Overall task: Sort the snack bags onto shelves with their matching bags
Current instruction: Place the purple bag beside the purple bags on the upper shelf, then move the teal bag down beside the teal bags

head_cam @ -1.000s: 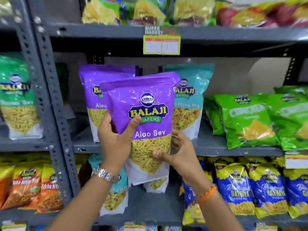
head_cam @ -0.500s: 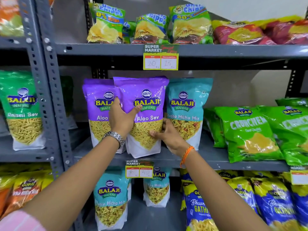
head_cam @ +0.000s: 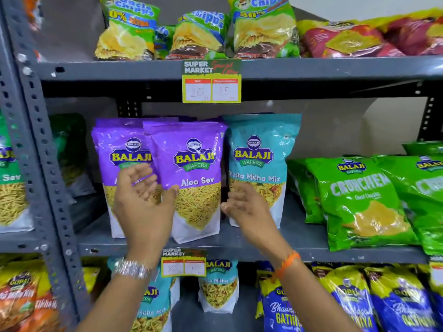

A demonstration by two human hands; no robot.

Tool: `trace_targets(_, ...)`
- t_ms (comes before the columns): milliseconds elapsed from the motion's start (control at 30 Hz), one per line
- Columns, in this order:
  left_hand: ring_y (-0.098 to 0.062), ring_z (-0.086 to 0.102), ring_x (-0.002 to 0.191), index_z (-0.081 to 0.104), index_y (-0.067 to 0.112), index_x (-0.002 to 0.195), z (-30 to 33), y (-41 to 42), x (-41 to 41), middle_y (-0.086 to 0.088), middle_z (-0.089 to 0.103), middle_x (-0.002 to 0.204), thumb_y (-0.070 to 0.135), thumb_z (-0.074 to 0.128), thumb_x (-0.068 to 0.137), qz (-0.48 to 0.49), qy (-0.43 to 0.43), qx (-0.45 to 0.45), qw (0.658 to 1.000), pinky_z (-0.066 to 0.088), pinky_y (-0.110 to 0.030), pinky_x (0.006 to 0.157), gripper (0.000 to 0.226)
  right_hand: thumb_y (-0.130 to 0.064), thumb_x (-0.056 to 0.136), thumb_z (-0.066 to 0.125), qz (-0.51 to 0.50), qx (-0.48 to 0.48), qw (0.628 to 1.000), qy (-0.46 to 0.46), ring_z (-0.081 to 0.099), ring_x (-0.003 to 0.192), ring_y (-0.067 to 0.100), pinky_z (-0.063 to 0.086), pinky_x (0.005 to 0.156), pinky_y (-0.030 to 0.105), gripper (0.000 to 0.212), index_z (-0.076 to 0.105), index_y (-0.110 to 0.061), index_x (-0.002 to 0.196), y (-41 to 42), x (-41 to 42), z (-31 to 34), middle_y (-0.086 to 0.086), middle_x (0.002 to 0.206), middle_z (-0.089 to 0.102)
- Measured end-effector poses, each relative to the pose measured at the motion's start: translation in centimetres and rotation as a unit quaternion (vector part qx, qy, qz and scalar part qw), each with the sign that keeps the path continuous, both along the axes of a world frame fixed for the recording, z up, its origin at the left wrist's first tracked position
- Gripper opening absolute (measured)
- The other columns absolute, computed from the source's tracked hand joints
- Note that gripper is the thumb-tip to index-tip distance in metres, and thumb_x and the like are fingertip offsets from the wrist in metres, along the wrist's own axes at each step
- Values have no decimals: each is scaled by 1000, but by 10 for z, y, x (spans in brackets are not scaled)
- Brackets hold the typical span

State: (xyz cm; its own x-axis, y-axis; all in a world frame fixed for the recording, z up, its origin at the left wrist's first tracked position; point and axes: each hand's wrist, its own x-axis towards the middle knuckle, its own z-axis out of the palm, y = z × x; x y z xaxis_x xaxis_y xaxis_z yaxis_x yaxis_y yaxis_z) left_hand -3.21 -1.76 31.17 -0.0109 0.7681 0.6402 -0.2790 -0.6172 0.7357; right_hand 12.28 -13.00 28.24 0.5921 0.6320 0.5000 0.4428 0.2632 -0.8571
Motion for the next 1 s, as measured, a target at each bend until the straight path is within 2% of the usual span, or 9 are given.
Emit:
trace_targets(100, -15, 69, 90, 56, 24, 109, -12, -26, 14, -4, 68, 107, -2, 86, 70, -107, 94, 9, 990, 57, -27, 84, 55, 0, 83, 73, -128, 149, 980, 4, 69, 82, 15, 58, 80, 33, 31, 60, -22, 101, -28, 26, 17, 4, 93, 71)
trace_targets(200, -14, 64, 107, 48, 26, 116, -22, -40, 49, 5, 63, 113, 11, 88, 72, -233, 249, -4, 940, 48, -18, 93, 62, -9, 80, 79, -212, 220, 952, 39, 64, 82, 16, 56, 79, 33, 31, 59, -15, 103, -39, 60, 32, 6, 95, 66)
trace_targets(300, 2, 49, 110, 34, 33, 120, -27, -47, 83, 30, 46, 102, 21, 85, 78, -273, 334, -3, 902, 36, -13, 91, 67, -26, 70, 89, -224, 182, 955, 64, 61, 92, 11, 54, 88, 31, 55, 57, -13, 113, -35, 88, 41, 4, 109, 64)
trace_targets(400, 1, 55, 112, 40, 28, 124, -34, -39, 112, 23, 56, 112, 29, 82, 81, -260, 382, 0, 887, 40, -10, 85, 60, -38, 58, 93, -163, 108, 978, 79, 69, 105, 13, 58, 95, 40, 76, 55, -13, 119, -23, 104, 45, 2, 117, 70)
trace_targets(500, -15, 56, 128, 38, 23, 138, -42, -32, 133, 8, 59, 134, 43, 83, 70, -232, 391, -19, 890, 45, -34, 107, 84, -40, 52, 94, -115, 62, 988, 84, 74, 100, 13, 62, 90, 43, 79, 56, -17, 118, -16, 114, 47, -3, 114, 74)
trace_targets(600, -20, 55, 132, 31, 18, 141, -50, -30, 142, 0, 57, 141, 48, 84, 58, -235, 361, -57, 901, 43, -45, 115, 103, -29, 64, 92, -99, 47, 991, 74, 76, 96, 15, 63, 87, 46, 60, 62, -16, 114, -15, 115, 45, -1, 110, 77)
trace_targets(800, -19, 64, 118, 48, 19, 127, -52, -22, 142, 0, 67, 126, 50, 90, 49, -199, 363, -59, 908, 51, -44, 106, 94, -14, 75, 85, -78, 82, 990, 80, 76, 97, 19, 63, 87, 46, 37, 68, -12, 109, -25, 115, 51, 5, 109, 78)
trace_targets(900, -18, 64, 114, 53, 16, 121, -45, -18, 145, -1, 68, 121, 32, 96, 60, -201, 359, -54, 910, 51, -37, 102, 76, -9, 79, 81, -66, 99, 990, 75, 76, 97, 19, 63, 85, 41, 30, 67, -15, 105, -34, 114, 62, 7, 110, 77)
trace_targets(1000, -18, 63, 113, 52, 17, 122, -38, -41, 121, 0, 68, 121, 22, 96, 62, -242, 347, -44, 905, 49, -33, 98, 74, -6, 80, 80, -59, 123, 987, 83, 76, 97, 18, 63, 78, 31, 33, 67, -12, 109, -71, 85, 65, 7, 109, 77)
